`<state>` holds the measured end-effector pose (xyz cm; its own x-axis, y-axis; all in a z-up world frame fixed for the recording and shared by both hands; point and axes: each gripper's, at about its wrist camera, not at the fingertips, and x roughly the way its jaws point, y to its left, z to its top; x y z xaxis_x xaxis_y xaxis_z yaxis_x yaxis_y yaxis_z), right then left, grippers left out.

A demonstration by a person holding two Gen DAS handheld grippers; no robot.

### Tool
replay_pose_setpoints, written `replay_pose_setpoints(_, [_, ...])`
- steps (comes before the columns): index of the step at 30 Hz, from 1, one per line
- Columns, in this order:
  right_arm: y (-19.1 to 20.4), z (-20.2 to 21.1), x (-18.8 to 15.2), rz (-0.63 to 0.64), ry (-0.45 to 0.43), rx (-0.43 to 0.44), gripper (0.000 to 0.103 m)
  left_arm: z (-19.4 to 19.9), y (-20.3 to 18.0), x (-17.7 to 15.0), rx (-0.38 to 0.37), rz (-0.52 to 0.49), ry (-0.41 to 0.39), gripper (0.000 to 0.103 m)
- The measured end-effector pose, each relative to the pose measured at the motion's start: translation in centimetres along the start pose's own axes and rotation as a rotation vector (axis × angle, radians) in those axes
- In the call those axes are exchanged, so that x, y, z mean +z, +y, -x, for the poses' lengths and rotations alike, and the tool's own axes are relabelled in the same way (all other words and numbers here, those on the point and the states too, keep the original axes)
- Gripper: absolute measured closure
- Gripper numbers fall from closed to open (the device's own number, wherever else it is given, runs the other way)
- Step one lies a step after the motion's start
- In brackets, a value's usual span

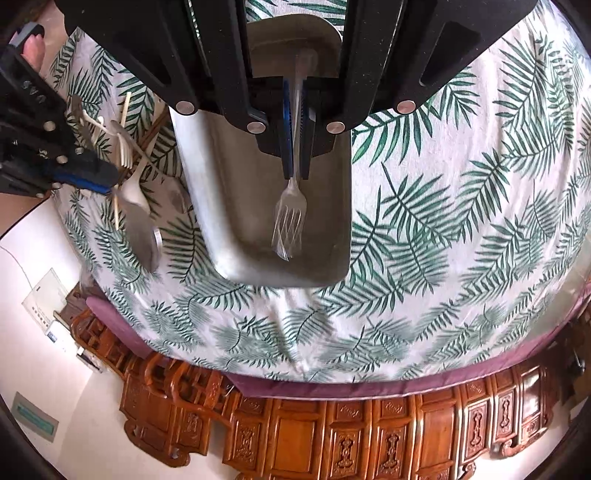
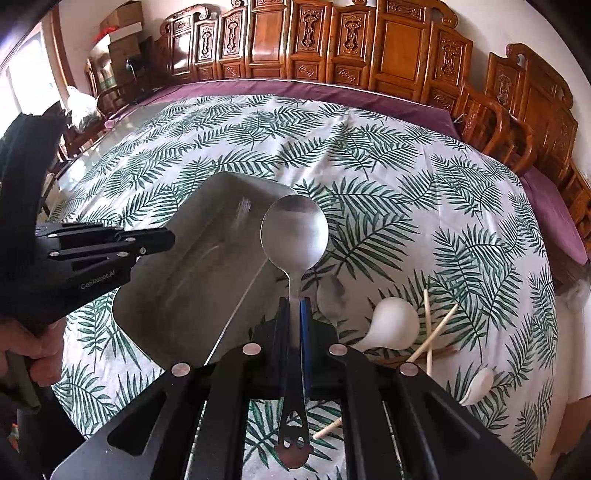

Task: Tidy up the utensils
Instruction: 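Lower the fork into the grey tray and open the left tool while the right carries the spoon, then lower the metal spoon into the grey tray and open the right tool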

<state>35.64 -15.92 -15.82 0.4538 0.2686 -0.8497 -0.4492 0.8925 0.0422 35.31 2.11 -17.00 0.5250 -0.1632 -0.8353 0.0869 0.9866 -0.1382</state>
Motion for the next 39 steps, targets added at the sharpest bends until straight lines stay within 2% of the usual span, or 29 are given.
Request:
replay_pose_setpoints(7, [1.7,-0.8,1.3,0.004,-0.007,0.026,0.095,3.2,1.3,0.3,0.014,-0.024,-0.074,0.101])
replay_pose_setpoints(10, [3.0,-1.3,2.3,0.009,-0.011,0.048,0.095,4.3,2.6,0.0,0.033,-0.024,-0.096,0.095])
replay_pose_setpoints(16, [5.4,-2.9,3.9,0.000,0.001,0.075,0.095,5.8,5.2,-1.3,0.093,-0.036,-0.131,0.060])
replay_pose_setpoints(17, [5.7,-3.3,4.1,-0.002,0.007,0.075,0.095,5.9,5.6,-1.5,0.100,-0.035,-0.135,0.047])
replay_pose_setpoints(18, [6.1,-3.7,4.2,-0.005,0.011,0.075,0.095,6.2,6.0,-1.8,0.109,-0.031,-0.148,0.038])
replay_pose_setpoints(19, [6.3,-3.9,4.4,-0.008,0.014,0.074,0.095,6.4,6.3,-2.0,0.122,-0.027,-0.161,0.022])
replay_pose_setpoints(20, [6.6,-4.3,4.5,-0.013,0.017,0.071,0.095,6.8,6.7,-2.4,0.146,-0.021,-0.185,0.018])
replay_pose_setpoints(26, [7.3,-5.9,4.8,-0.035,0.041,0.061,0.095,7.5,8.4,-3.8,0.141,-0.004,-0.189,0.018])
replay_pose_setpoints(35, [7.2,-8.1,5.1,-0.063,0.075,-0.005,0.095,7.6,9.9,-5.5,0.144,0.005,-0.181,0.017])
replay_pose_setpoints(39, [7.1,-8.7,5.3,-0.088,0.085,0.003,0.095,7.6,10.2,-5.9,0.146,0.000,-0.174,0.017])
